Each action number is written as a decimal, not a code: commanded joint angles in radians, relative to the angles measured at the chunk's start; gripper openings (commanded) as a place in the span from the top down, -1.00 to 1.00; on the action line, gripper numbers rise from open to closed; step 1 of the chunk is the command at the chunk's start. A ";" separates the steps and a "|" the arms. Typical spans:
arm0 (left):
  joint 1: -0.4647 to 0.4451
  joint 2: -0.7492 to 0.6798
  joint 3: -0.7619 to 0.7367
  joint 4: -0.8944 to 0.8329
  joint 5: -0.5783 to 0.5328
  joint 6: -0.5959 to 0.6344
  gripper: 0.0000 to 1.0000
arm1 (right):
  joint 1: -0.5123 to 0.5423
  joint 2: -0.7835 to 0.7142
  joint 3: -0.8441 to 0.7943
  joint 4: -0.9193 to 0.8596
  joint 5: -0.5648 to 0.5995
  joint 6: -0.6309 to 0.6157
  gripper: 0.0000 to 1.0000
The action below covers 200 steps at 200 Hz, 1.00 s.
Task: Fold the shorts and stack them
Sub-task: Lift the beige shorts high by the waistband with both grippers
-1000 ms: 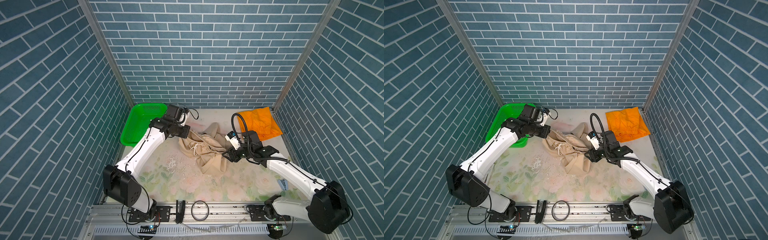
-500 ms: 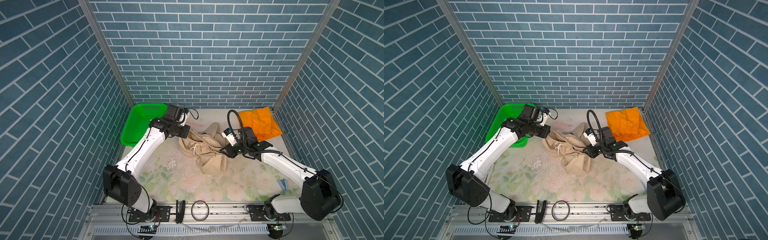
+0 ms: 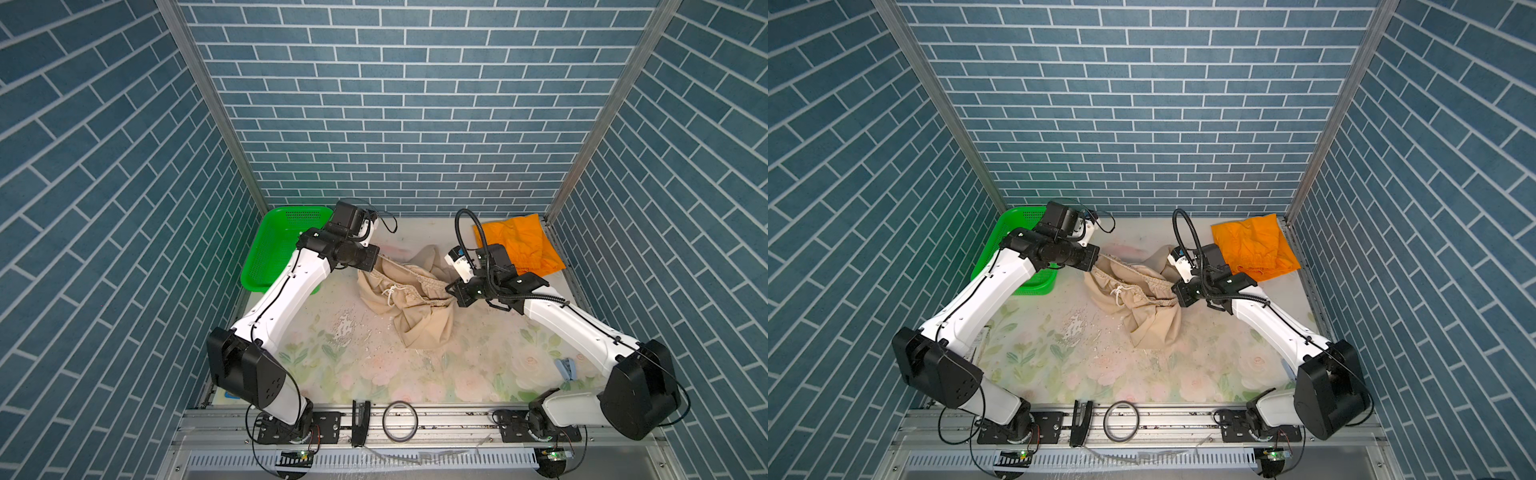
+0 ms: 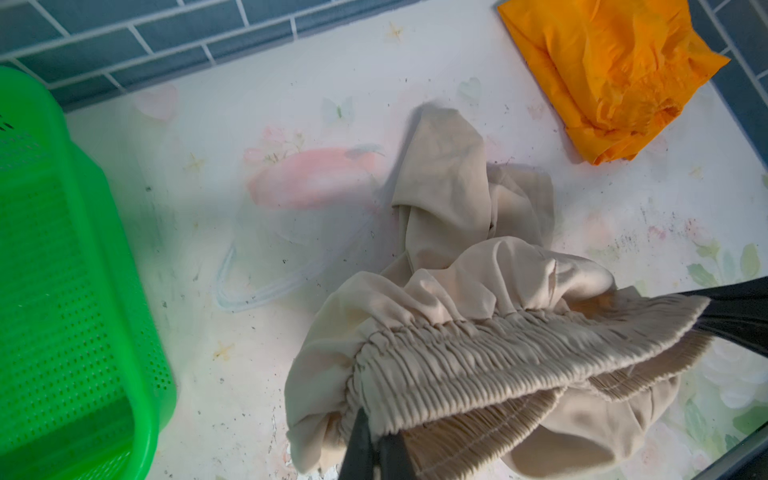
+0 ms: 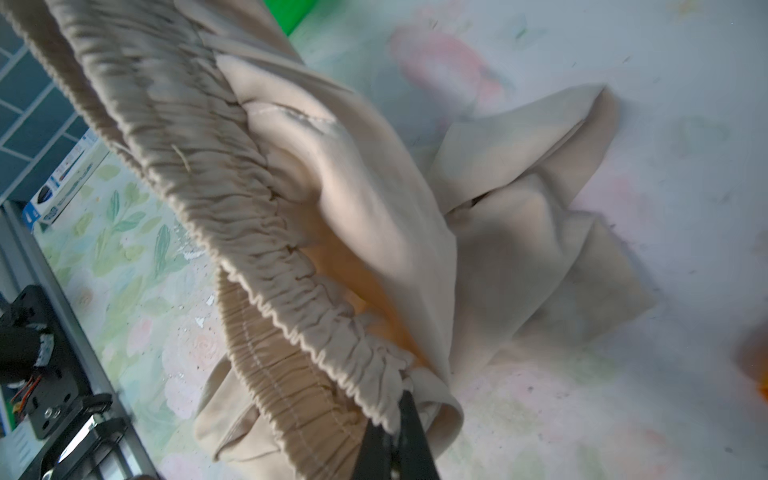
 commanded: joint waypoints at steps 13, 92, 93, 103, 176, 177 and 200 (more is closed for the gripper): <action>0.006 -0.051 0.183 -0.106 -0.033 0.047 1.00 | 0.001 -0.106 0.220 -0.185 0.156 -0.068 1.00; 0.006 -0.146 0.639 -0.475 -0.061 0.125 1.00 | 0.000 -0.180 0.804 -0.624 0.049 -0.166 1.00; 0.007 -0.146 0.648 -0.482 -0.061 0.125 1.00 | 0.000 -0.179 0.813 -0.633 0.046 -0.166 1.00; 0.006 -0.152 0.712 -0.528 -0.060 0.125 1.00 | 0.001 -0.162 0.904 -0.698 0.022 -0.167 1.00; 0.006 -0.141 0.961 -0.690 -0.043 0.165 1.00 | 0.000 0.007 1.364 -0.958 -0.107 -0.197 1.00; 0.006 -0.139 0.960 -0.692 -0.045 0.166 1.00 | 0.001 0.007 1.364 -0.959 -0.106 -0.197 1.00; 0.007 -0.099 0.905 -0.680 -0.123 0.171 1.00 | -0.003 0.000 1.268 -0.902 0.052 -0.215 1.00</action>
